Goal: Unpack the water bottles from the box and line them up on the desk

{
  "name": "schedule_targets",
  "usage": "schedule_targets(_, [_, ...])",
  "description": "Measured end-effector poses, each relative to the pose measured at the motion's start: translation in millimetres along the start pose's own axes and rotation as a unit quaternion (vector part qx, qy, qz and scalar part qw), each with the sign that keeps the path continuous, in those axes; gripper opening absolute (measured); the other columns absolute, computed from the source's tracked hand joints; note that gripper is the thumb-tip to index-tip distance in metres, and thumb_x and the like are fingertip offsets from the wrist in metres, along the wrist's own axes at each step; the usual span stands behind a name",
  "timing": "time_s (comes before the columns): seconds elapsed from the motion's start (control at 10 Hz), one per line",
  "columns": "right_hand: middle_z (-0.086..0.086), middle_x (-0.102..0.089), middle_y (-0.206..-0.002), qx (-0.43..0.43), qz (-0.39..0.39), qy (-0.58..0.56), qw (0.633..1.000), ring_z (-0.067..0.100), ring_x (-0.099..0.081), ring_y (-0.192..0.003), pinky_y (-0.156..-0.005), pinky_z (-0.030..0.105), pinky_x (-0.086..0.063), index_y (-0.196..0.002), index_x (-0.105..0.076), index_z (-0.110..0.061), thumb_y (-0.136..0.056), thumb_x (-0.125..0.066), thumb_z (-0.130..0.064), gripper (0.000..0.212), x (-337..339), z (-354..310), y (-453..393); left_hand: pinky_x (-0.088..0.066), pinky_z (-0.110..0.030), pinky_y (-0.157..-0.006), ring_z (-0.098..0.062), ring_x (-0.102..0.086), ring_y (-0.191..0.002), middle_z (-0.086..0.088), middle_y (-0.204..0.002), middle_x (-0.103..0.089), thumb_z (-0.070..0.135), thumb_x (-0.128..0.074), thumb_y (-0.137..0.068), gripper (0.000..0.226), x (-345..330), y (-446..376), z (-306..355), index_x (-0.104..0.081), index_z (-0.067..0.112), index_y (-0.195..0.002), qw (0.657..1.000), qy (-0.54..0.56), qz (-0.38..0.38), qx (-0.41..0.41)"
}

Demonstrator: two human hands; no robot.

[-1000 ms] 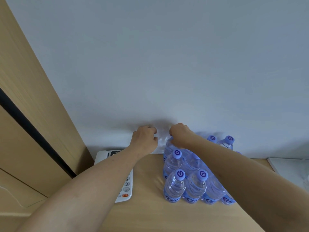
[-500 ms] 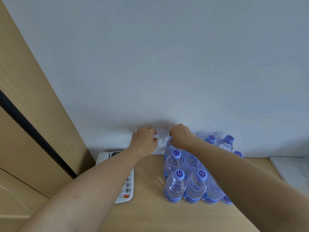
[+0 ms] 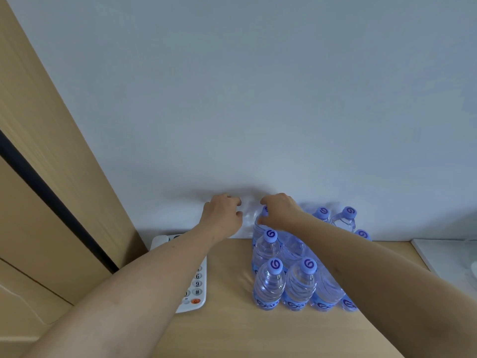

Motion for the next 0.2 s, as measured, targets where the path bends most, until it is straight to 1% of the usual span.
schedule_targets(0.1, [0.007, -0.063, -0.103, 0.002, 0.015, 0.002, 1.000, 0.027, -0.060, -0.094, -0.079, 0.038, -0.054, -0.115, -0.061, -0.010, -0.081, -0.066, -0.037, 0.043, 8.6, 5.3, 7.8, -0.046, -0.040, -0.095, -0.028, -0.052, -0.117, -0.006, -0.126, -0.059, 0.030, -0.051, -0.095, 0.035, 3.8, 1.7, 3.1, -0.058, 0.018, -0.128, 1.000, 0.008, 0.005, -0.006])
schedule_targets(0.2, [0.009, -0.061, -0.111, -0.006, 0.027, 0.011, 1.000, 0.028, -0.058, -0.103, -0.086, 0.040, -0.051, -0.121, -0.057, -0.011, -0.083, -0.065, -0.041, 0.049, 16.5, 11.7, 13.7, -0.046, -0.039, -0.093, -0.028, -0.052, -0.115, -0.007, -0.124, -0.059, 0.031, -0.051, -0.095, 0.035, 6.7, 1.2, 11.2, -0.058, 0.019, -0.127, 1.000, -0.003, 0.007, -0.022])
Point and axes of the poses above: each hand's wrist, its own y-axis away from the middle knuckle, its own x-axis out of the back of the hand, z = x × y, the point moved 9 cm from there along -y, towards the middle knuckle
